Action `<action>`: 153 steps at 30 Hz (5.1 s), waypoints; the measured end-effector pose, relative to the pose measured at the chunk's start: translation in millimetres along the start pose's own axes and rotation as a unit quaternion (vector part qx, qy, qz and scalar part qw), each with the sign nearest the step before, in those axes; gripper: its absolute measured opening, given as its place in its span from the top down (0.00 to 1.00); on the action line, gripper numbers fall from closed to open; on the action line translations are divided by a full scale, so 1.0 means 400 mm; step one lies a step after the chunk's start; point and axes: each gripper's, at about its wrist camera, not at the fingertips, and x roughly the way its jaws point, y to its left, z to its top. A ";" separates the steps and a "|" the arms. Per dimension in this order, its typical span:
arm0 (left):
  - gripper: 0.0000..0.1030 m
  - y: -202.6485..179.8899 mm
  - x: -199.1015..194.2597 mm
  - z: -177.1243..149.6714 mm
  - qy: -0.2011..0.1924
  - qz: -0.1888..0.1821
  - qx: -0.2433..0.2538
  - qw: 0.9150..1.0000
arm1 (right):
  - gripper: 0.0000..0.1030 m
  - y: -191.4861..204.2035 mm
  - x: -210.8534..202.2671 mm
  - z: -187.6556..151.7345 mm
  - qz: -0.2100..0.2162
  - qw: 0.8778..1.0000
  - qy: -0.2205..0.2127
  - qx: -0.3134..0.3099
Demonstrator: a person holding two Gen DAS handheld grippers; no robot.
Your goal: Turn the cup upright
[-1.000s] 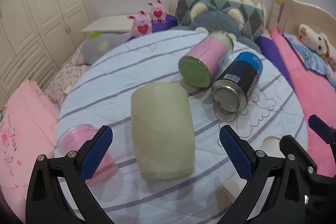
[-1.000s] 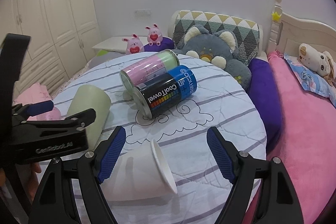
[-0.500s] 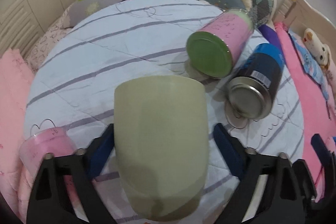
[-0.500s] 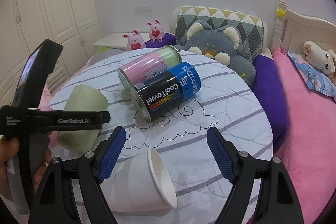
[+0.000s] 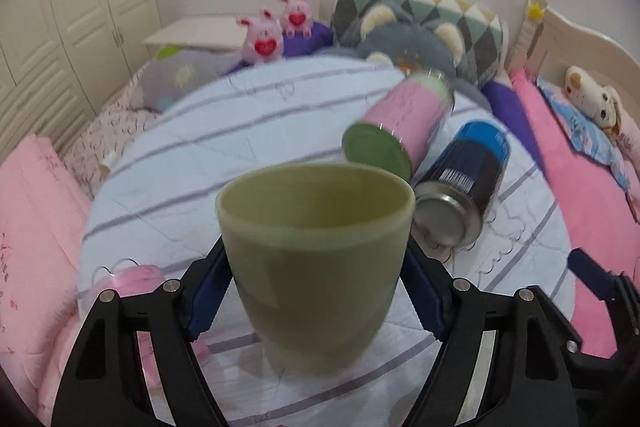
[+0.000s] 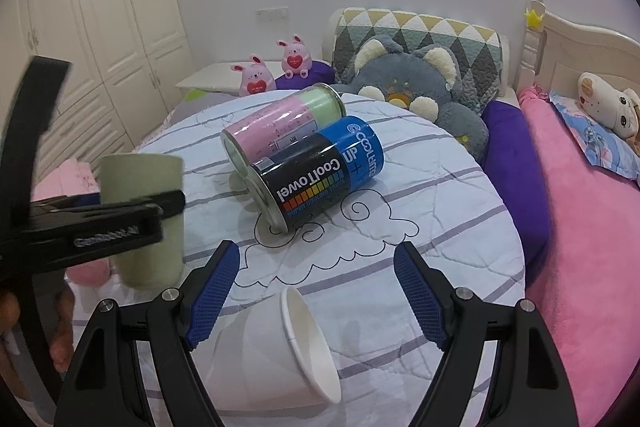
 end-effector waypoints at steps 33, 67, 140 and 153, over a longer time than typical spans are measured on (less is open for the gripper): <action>0.07 -0.042 -0.081 -0.059 -0.054 0.030 0.058 0.996 | 0.21 0.011 -0.020 -0.019 -0.009 1.000 0.002 0.000; 0.00 0.043 -0.417 -0.249 -0.185 0.058 0.026 0.981 | 0.21 0.124 -0.310 -0.082 0.003 0.994 -0.101 -0.032; 0.00 0.020 -0.426 -0.283 -0.201 0.044 0.037 0.978 | 0.21 0.128 -0.363 -0.123 0.026 0.990 -0.138 -0.021; 0.00 0.017 -0.416 -0.287 -0.201 0.046 0.040 0.978 | 0.21 0.133 -0.353 -0.125 0.025 0.991 -0.130 -0.021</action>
